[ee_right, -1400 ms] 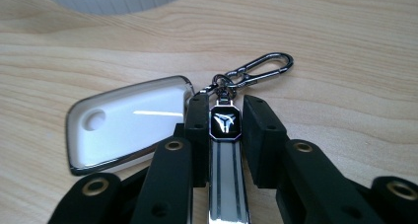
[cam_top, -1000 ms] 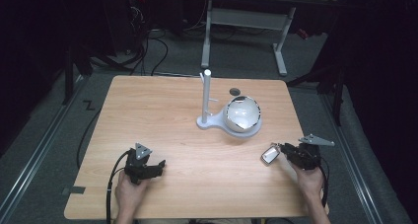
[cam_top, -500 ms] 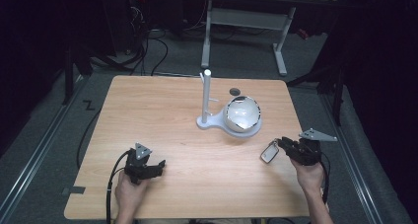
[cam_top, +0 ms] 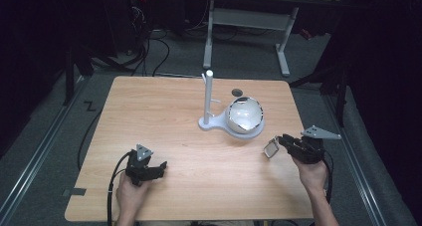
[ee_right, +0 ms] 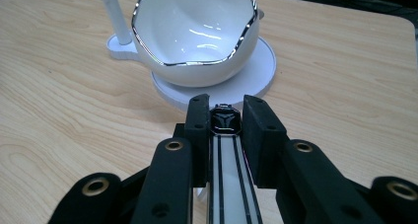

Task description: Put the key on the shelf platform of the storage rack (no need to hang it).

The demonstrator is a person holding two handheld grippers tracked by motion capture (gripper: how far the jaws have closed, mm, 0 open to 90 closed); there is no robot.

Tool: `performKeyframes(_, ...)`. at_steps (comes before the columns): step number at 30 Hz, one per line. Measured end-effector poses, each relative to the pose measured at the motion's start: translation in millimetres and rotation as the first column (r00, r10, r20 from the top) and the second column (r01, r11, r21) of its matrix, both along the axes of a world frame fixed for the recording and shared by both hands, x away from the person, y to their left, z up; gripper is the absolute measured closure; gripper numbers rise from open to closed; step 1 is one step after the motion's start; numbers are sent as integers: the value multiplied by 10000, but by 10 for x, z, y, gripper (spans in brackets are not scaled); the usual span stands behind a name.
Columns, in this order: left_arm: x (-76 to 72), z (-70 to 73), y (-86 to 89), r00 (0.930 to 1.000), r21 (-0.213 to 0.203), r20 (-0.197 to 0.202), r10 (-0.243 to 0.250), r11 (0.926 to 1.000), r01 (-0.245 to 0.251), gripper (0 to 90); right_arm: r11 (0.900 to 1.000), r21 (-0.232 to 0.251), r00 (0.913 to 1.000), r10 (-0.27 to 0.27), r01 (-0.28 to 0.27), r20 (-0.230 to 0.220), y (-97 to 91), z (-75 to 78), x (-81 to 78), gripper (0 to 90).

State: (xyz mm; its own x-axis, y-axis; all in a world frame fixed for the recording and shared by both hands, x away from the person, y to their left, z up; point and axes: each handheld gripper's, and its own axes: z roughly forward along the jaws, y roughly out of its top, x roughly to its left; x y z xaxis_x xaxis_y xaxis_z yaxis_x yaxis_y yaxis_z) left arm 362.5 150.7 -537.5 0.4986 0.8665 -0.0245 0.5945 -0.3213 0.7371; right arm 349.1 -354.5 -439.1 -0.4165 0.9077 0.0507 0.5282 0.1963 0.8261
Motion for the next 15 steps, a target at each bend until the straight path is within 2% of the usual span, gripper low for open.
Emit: performKeyframes(15, -1, -1, -6, 10000, 63, 29, 5, 10000, -5, 207, 9991, 265, 9989, 336, -345, 332, 21, 133, -5, 745)
